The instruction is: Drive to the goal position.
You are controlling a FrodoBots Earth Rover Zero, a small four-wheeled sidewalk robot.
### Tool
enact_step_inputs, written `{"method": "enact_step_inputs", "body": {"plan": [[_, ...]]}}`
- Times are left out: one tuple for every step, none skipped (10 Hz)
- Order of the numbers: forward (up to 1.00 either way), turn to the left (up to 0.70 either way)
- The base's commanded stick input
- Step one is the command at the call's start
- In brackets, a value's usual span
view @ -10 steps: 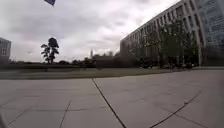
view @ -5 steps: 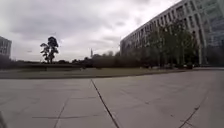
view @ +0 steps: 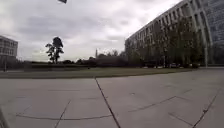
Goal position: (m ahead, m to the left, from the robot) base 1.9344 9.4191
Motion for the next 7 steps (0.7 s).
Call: {"method": "enact_step_inputs", "body": {"plan": [[0.0,0.7],[0.0,0.7],[0.0,0.7],[0.0,0.7],[0.0,0.7],[0.0,0.7],[0.0,0.7]]}}
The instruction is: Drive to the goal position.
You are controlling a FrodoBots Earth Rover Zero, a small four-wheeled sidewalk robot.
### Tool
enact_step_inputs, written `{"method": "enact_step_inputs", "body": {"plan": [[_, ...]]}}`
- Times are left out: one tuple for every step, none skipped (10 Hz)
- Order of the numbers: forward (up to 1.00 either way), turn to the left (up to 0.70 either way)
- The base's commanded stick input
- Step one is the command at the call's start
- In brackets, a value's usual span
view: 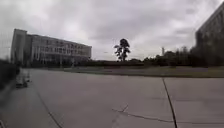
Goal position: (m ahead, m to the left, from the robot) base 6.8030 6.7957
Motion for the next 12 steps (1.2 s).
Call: {"method": "enact_step_inputs", "body": {"plan": [[0.0,0.7],[0.0,0.7],[0.0,0.7],[0.0,0.7],[0.07,0.62],[0.13,0.55],[0.2,0.48],[0.26,0.41],[0.33,0.33],[0.39,0.26],[0.46,0.19],[0.52,0.12]]}}
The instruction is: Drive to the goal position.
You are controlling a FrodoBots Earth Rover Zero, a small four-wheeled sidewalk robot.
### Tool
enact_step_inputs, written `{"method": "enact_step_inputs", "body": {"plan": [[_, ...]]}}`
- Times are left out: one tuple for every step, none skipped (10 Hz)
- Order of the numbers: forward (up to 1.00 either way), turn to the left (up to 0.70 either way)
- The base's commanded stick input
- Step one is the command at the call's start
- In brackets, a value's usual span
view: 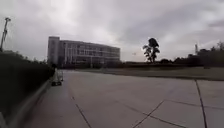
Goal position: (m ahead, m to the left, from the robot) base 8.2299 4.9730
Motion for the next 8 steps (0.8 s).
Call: {"method": "enact_step_inputs", "body": {"plan": [[0.59,0.04],[0.67,0.02],[0.73,0.02],[0.78,0.02],[0.82,0.02],[0.85,0.02],[0.85,0.02],[0.85,0.02]]}}
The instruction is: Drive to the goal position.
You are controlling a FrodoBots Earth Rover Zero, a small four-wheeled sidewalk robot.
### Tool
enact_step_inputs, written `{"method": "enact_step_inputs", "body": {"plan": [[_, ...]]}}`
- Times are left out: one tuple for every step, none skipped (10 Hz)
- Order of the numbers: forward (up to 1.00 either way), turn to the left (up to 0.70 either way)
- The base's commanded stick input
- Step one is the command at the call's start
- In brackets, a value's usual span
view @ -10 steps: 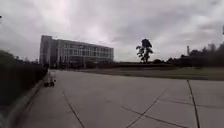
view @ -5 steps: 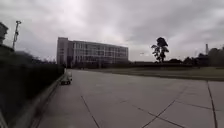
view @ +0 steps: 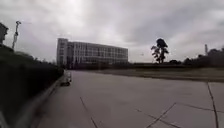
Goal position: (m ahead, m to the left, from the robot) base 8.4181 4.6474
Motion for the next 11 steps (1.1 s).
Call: {"method": "enact_step_inputs", "body": {"plan": [[0.85,0.02],[0.85,0.02],[0.85,0.02],[0.85,0.02],[0.85,0.02],[0.85,0.02],[0.85,0.02],[0.85,0.02],[0.85,0.11],[0.85,0.23],[0.85,0.35]]}}
